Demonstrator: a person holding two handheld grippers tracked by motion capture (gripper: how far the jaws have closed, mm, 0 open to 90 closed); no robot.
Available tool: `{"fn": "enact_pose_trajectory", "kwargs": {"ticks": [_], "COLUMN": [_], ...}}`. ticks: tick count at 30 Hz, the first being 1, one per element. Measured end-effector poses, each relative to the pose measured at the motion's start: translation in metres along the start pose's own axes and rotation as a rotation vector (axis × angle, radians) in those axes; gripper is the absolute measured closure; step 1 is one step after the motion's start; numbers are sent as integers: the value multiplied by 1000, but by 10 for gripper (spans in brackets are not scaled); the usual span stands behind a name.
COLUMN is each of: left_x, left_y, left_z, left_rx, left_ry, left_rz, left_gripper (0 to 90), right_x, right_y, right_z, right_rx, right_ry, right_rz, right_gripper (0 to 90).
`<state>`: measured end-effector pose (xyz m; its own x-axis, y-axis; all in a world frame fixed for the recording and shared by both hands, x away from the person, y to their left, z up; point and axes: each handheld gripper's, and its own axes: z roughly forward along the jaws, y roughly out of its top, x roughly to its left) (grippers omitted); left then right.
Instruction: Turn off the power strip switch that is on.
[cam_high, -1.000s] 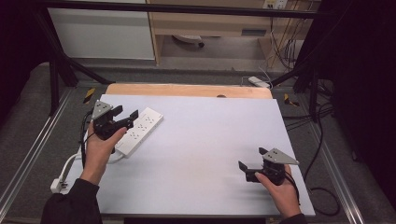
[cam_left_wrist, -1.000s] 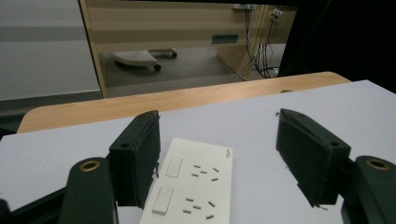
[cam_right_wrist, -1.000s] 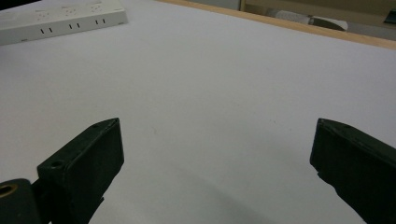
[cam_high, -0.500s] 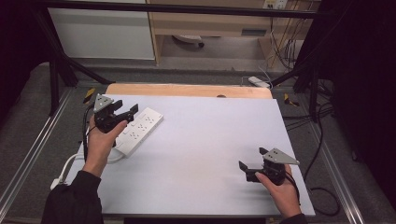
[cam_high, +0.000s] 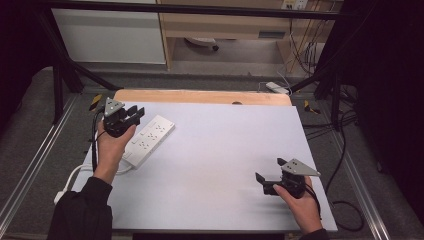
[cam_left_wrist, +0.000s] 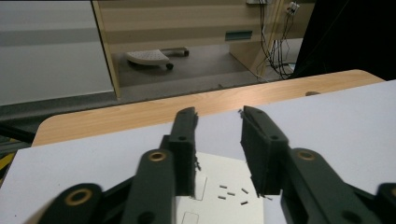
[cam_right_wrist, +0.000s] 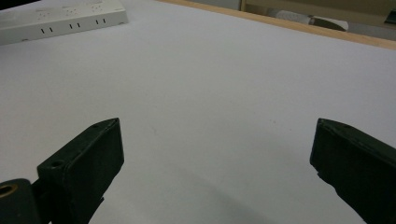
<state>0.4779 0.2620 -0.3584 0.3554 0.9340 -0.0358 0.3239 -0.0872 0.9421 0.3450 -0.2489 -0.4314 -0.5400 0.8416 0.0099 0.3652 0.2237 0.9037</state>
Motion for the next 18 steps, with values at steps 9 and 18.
{"fn": "enact_pose_trajectory", "kwargs": {"ticks": [9, 18], "left_x": [4, 6], "left_y": [-5, -8], "left_z": [14, 24], "left_rx": [16, 33], "left_ry": [8, 3], "left_rz": [11, 16], "left_gripper": [823, 891], "right_x": [0, -1], "right_y": [0, 1], "right_z": [0, 0], "right_rx": [-1, 0], "right_ry": [5, 8], "right_rz": [-5, -8], "right_gripper": [33, 33]}}
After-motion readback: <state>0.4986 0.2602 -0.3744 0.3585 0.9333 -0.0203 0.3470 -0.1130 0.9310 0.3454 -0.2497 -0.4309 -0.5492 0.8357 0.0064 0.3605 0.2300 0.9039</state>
